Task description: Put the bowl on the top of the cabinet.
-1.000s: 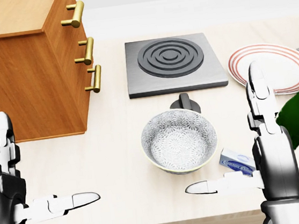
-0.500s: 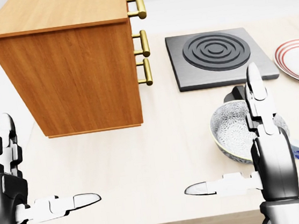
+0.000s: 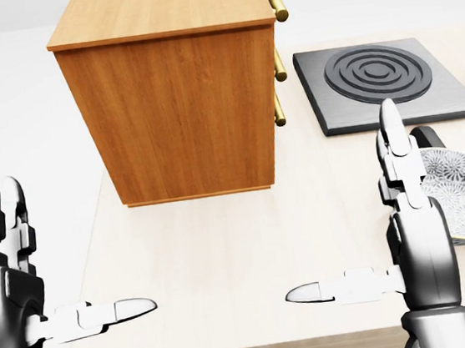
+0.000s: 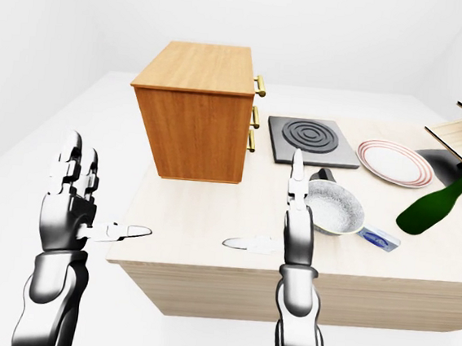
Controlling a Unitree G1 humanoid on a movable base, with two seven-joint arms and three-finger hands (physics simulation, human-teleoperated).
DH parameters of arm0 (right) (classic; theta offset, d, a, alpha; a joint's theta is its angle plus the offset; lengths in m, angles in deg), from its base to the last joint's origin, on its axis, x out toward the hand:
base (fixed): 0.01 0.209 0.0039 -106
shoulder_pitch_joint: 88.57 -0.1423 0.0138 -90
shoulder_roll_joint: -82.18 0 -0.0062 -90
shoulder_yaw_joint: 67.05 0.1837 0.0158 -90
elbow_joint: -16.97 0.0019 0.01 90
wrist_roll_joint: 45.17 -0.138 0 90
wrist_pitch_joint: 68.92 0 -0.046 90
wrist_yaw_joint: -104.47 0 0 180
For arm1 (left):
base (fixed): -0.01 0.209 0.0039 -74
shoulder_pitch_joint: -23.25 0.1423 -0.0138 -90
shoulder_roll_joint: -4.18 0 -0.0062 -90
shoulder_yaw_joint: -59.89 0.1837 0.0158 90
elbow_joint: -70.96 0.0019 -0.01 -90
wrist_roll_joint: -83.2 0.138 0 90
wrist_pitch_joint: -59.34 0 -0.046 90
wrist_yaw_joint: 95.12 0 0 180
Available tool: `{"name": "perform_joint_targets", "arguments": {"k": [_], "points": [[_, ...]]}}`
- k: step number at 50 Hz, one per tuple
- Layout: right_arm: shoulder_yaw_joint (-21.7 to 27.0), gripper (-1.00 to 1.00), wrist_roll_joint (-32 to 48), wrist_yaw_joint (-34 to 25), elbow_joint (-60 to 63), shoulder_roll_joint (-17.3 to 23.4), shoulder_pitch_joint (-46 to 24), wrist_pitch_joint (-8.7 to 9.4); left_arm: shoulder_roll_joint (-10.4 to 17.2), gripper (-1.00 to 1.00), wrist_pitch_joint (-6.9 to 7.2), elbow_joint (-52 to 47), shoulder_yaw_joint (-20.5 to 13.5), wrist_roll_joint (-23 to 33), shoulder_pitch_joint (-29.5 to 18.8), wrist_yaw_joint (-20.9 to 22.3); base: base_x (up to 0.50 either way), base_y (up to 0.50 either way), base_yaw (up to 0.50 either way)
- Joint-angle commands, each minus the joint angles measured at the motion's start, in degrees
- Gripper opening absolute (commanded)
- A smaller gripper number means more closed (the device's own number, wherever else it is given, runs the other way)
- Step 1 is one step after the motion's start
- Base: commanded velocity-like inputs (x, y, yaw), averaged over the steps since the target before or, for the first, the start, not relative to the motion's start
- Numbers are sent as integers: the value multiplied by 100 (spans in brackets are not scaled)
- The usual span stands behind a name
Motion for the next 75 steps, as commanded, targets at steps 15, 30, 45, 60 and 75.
{"name": "perform_joint_targets", "arguments": {"k": [15, 30, 45, 60, 75], "points": [[-14, 100, -38, -23, -60, 5, 17, 0, -2, 100, 0, 48, 17, -20, 18, 28, 6, 2, 0], [-18, 100, -49, -29, -102, 11, 17, 0, -2, 100, 0, 74, 26, -30, 15, 71, 42, 20, 0], [-31, 100, -65, -31, -138, 7, 16, 0, 3, 100, 0, 168, 33, -35, -17, 84, 26, 11, 0], [3, 100, -101, -46, -275, 18, -20, 0, 9, 100, 0, 240, 97, -10, -20, 116, 0, 0, 0], [238, 100, 342, 94, 56, 64, -70, 0, 2, 100, 0, 259, 65, 17, -10, 89, 0, 0, 0]]}}
